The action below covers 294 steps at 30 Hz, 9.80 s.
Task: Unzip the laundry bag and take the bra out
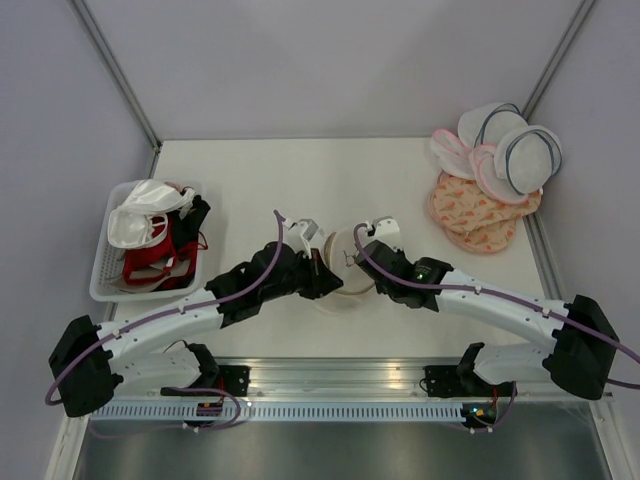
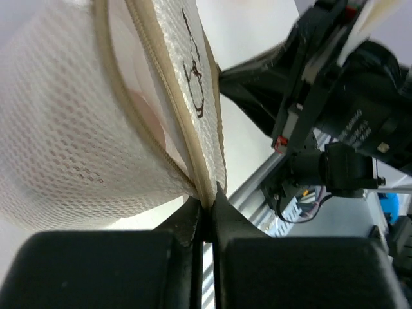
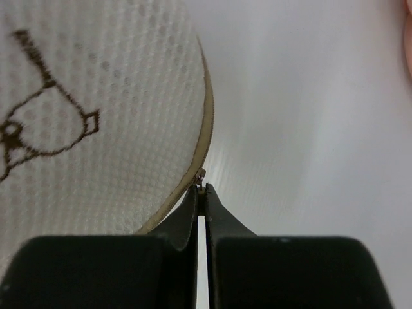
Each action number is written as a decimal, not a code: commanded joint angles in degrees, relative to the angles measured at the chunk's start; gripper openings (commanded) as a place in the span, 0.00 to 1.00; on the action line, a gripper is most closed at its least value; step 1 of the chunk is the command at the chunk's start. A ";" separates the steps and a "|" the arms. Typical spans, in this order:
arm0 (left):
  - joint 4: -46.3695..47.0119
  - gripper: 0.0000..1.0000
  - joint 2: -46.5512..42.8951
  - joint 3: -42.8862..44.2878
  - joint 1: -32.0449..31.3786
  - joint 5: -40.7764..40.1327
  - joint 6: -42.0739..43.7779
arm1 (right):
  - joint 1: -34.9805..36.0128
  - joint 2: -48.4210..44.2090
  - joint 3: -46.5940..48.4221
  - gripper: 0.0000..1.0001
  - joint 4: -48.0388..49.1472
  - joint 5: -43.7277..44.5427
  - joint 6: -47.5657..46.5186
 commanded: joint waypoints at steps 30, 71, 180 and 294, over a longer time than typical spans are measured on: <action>15.04 1.00 -3.40 -12.78 8.95 5.65 -22.45 | -0.47 -11.90 -6.82 0.01 28.43 -44.88 -4.56; 9.77 0.02 12.50 7.23 16.40 16.79 3.55 | -0.73 -5.29 1.09 0.01 0.39 1.36 -0.16; 2.56 0.02 4.16 -2.42 7.55 -11.14 -2.94 | 0.58 -9.15 -1.99 0.98 -20.27 16.73 25.77; -10.78 0.71 33.87 21.92 -13.99 -51.64 14.20 | -6.88 -9.25 -14.47 0.01 16.84 -18.78 8.37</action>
